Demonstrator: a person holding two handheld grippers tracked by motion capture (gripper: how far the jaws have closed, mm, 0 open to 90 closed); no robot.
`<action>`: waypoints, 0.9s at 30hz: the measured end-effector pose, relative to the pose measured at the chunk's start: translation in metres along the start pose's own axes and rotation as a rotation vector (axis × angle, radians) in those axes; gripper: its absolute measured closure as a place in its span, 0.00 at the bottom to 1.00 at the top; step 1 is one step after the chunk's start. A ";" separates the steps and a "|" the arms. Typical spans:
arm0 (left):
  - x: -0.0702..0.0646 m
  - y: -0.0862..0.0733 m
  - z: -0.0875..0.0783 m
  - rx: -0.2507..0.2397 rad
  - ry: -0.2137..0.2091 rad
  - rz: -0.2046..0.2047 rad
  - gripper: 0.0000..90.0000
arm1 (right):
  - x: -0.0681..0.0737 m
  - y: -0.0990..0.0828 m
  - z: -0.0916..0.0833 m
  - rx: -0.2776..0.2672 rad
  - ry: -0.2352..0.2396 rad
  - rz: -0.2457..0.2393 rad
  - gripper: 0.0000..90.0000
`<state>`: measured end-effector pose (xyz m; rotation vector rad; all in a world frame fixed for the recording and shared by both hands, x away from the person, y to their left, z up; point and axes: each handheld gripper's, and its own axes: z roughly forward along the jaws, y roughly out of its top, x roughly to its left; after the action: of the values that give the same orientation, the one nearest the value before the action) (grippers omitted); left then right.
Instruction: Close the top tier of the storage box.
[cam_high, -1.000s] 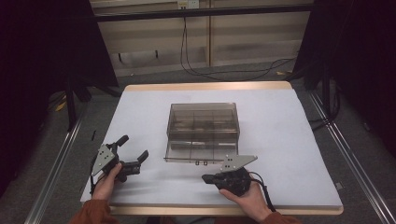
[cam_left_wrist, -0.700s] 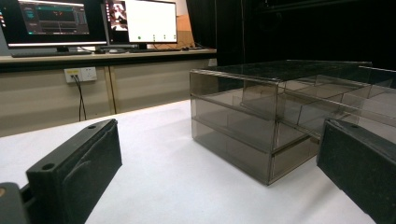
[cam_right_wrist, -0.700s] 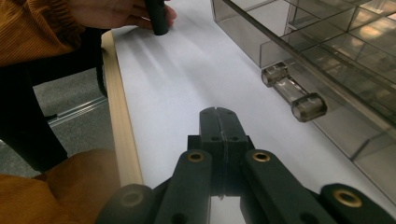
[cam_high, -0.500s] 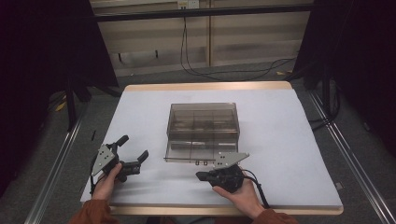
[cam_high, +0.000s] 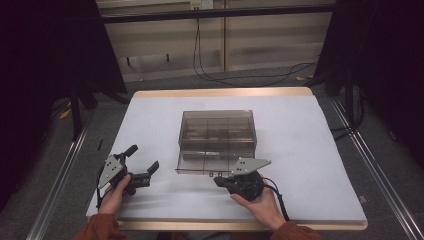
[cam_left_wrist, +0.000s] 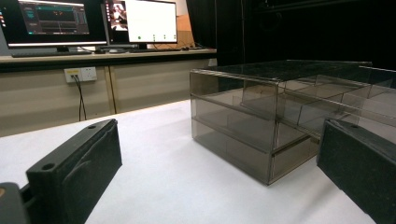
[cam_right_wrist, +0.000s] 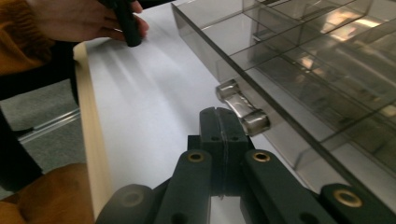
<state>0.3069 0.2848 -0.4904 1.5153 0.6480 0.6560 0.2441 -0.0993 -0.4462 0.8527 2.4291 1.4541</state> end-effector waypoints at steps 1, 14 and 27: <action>0.000 0.000 0.000 -0.001 0.000 0.001 0.00 | -0.001 0.000 0.000 -0.001 -0.001 0.002 1.00; -0.001 0.000 0.001 0.000 0.000 -0.009 0.00 | 0.000 0.001 0.001 -0.010 -0.012 -0.012 1.00; -0.001 0.000 0.000 0.001 -0.001 -0.007 0.00 | -0.002 0.001 0.000 -0.020 -0.029 0.001 1.00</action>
<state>0.3069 0.2841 -0.4905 1.5133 0.6529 0.6498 0.2460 -0.1004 -0.4459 0.8646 2.3890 1.4536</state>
